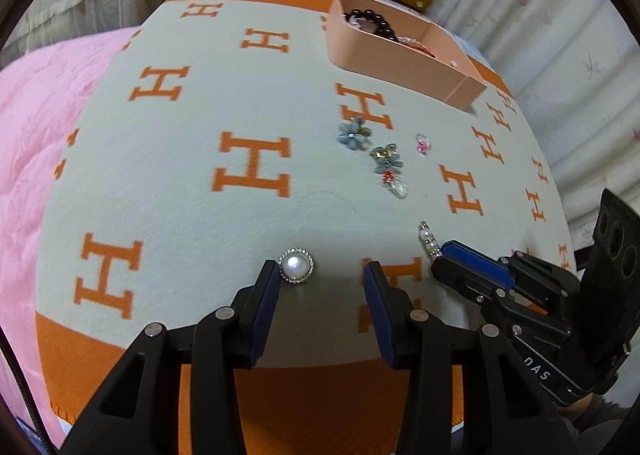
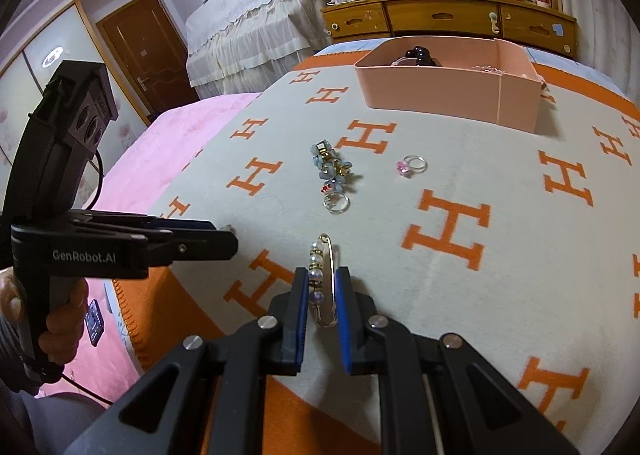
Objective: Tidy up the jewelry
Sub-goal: 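Grasp the pearl safety pin with the right tool while the left tool grasps the round pearl rhinestone brooch, then carry the pin and brooch into the pink box while both tools open to release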
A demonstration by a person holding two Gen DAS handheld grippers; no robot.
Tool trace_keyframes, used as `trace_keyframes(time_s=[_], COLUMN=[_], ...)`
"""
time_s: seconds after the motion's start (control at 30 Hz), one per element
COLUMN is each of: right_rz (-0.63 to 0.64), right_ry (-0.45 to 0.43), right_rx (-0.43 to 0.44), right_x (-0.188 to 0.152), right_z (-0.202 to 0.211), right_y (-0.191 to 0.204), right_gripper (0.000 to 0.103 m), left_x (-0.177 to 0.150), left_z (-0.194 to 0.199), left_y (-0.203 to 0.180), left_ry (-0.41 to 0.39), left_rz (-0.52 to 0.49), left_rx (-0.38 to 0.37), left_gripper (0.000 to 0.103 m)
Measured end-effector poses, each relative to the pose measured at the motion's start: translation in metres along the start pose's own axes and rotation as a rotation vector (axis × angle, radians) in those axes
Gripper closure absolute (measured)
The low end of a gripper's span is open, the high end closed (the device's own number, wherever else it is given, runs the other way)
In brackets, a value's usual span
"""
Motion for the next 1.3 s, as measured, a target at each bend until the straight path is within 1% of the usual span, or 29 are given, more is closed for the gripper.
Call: trace_keyframes(time_s=[0.03, 0.2, 0.27, 0.3, 0.33, 0.47, 0.67, 0.97, 1.03, 1.1, 1.3], right_rz=[-0.003, -0.02, -0.025, -0.028, -0.031, -0.037, -0.046, -0.047, -0.048, -0.048, -0.065], right_ry=[-0.003, -0.015, -0.02, -0.022, -0.024, -0.028, -0.032, -0.033, -0.033, -0.032, -0.034], right_rx=[0.003, 0.015, 0.017, 0.018, 0.018, 0.016, 0.019, 0.018, 0.014, 0.01, -0.008], right_x=[0.0, -0.003, -0.004, -0.004, -0.004, -0.006, -0.007, -0.007, -0.006, -0.006, 0.0], right_z=[0.001, 0.004, 0.005, 0.006, 0.007, 0.009, 0.012, 0.011, 0.012, 0.012, 0.018], right_y=[-0.001, -0.007, -0.009, -0.01, -0.011, -0.015, -0.019, -0.019, -0.02, -0.02, -0.03], right_gripper=[0.09, 0.09, 0.09, 0.09, 0.09, 0.09, 0.09, 0.09, 0.09, 0.09, 0.09], left_x=[-0.001, 0.004, 0.006, 0.008, 0.009, 0.01, 0.0, -0.002, -0.003, -0.003, 0.009], left_z=[0.0, -0.005, -0.006, -0.007, -0.007, -0.005, -0.002, -0.002, -0.002, -0.001, 0.01], left_y=[-0.001, -0.011, -0.011, -0.011, -0.01, -0.006, -0.004, -0.007, -0.008, -0.011, -0.033], left_ry=[-0.006, -0.05, -0.066, -0.079, -0.084, -0.074, -0.084, -0.09, -0.083, -0.08, -0.096], left_rz=[-0.011, -0.063, -0.077, -0.089, -0.094, -0.086, -0.102, -0.112, -0.103, -0.107, -0.159], left_rx=[0.009, 0.102, 0.147, 0.181, 0.193, 0.177, 0.21, 0.213, 0.197, 0.185, 0.151], left_gripper=[0.061, 0.062, 0.071, 0.082, 0.086, 0.086, 0.086, 0.087, 0.087, 0.091, 0.091])
Point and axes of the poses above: each gripper's, at about its wrist camera, not at the fingertips, and z roughly against the way its jaws point, y to its left, x to its top, the point moved 7 cm from there along -z, roughly the way its jaws point, and after that the axes turned 10 degrees about z, right-handed, at the moved point
